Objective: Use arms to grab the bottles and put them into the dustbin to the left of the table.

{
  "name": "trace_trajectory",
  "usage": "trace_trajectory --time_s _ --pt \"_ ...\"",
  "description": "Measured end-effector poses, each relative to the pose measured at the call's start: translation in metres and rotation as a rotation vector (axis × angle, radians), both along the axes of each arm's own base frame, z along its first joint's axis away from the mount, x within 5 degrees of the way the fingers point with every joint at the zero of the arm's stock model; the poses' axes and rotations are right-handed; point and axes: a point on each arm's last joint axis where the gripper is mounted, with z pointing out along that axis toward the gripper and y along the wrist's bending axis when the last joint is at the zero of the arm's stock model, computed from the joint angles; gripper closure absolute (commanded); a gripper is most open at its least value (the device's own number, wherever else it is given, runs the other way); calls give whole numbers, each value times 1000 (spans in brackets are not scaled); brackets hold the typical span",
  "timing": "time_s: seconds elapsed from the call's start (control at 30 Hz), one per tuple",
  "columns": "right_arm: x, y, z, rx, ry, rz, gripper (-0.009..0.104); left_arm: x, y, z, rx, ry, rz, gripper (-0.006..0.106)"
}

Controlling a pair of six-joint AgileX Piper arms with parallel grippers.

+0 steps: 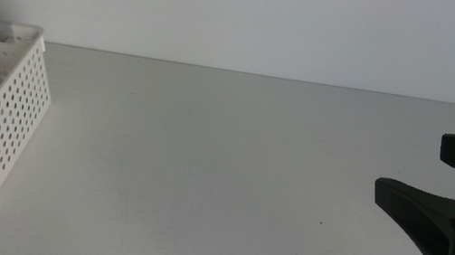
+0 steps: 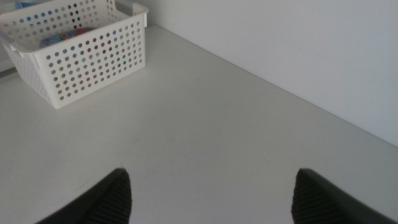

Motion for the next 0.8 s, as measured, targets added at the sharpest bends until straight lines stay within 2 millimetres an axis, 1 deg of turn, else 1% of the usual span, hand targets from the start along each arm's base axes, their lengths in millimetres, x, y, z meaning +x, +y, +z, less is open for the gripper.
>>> trace_trajectory --time_s 0.1,0.2,0.3,0.37,0.47,0.6,0.73,0.8 --pt "0 0 0 0 0 0 29 -30 -9 28 6 -67 -18 7" --pt "0 0 0 0 0 0 29 -60 -18 52 24 -136 -64 7" --pt "0 0 0 0 0 0 29 -89 -27 73 37 -223 -89 7" --pt "0 0 0 0 0 0 29 -109 -33 79 44 -262 -95 7" --pt "0 0 0 0 0 0 29 -143 -46 79 39 -328 -93 7" --pt "0 0 0 0 0 0 29 -178 -64 68 -20 -461 -106 7" --pt "0 0 0 0 0 0 29 -204 -72 48 -73 -557 -115 7" --pt "0 0 0 0 0 0 29 -210 -72 37 -87 -587 -97 7"
